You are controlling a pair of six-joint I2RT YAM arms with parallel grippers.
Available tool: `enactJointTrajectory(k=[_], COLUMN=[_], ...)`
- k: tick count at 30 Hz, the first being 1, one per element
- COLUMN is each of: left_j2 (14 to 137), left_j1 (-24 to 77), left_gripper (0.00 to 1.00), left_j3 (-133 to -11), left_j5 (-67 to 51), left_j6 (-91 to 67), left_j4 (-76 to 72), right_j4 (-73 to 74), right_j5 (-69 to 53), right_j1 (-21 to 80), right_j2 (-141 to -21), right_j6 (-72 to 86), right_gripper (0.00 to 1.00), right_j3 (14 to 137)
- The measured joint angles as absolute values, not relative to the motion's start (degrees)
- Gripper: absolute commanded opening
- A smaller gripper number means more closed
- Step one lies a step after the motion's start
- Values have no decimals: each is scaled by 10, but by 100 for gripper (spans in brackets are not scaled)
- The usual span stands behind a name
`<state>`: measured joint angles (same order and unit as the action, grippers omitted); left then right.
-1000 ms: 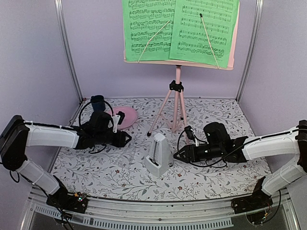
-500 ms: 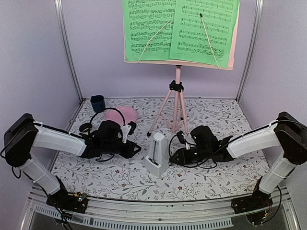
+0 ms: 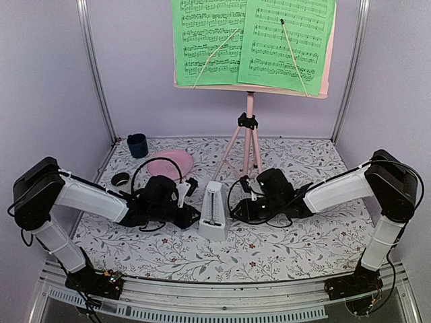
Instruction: Set up the instrument practice props
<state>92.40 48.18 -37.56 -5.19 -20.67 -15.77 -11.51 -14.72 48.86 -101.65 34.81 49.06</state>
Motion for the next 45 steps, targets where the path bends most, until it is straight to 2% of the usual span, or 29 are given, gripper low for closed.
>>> enactJointTrajectory(k=[7, 11, 16, 21, 24, 27, 31, 40, 45], left_j2=[952, 969, 970, 961, 948, 941, 941, 941, 941], left_j1=[506, 519, 523, 524, 524, 524, 524, 524, 524], left_gripper=[29, 29, 30, 31, 31, 31, 32, 32, 32], left_j3=[-382, -391, -392, -392, -391, -391, -391, -393, -393], left_j5=[-35, -36, -35, -27, -21, -17, -16, -9, -8], left_j6=[-222, -231, -238, -237, -236, -236, -236, -230, -226], left_j4=[-159, -159, -163, -169, -170, -173, -174, -173, -173], right_j4=[-111, -112, -112, -118, -135, -147, -156, -128, -116], right_j5=[-142, -141, -150, -169, -190, -211, -217, -183, -156], right_j1=[471, 460, 453, 452, 452, 457, 473, 503, 510], right_j2=[-1038, -1038, -1007, -925, -882, -853, -846, -867, -884], right_j6=[336, 332, 316, 296, 284, 272, 258, 246, 255], right_gripper=[28, 35, 55, 82, 92, 97, 97, 88, 79], right_j3=[523, 523, 501, 459, 433, 414, 413, 479, 503])
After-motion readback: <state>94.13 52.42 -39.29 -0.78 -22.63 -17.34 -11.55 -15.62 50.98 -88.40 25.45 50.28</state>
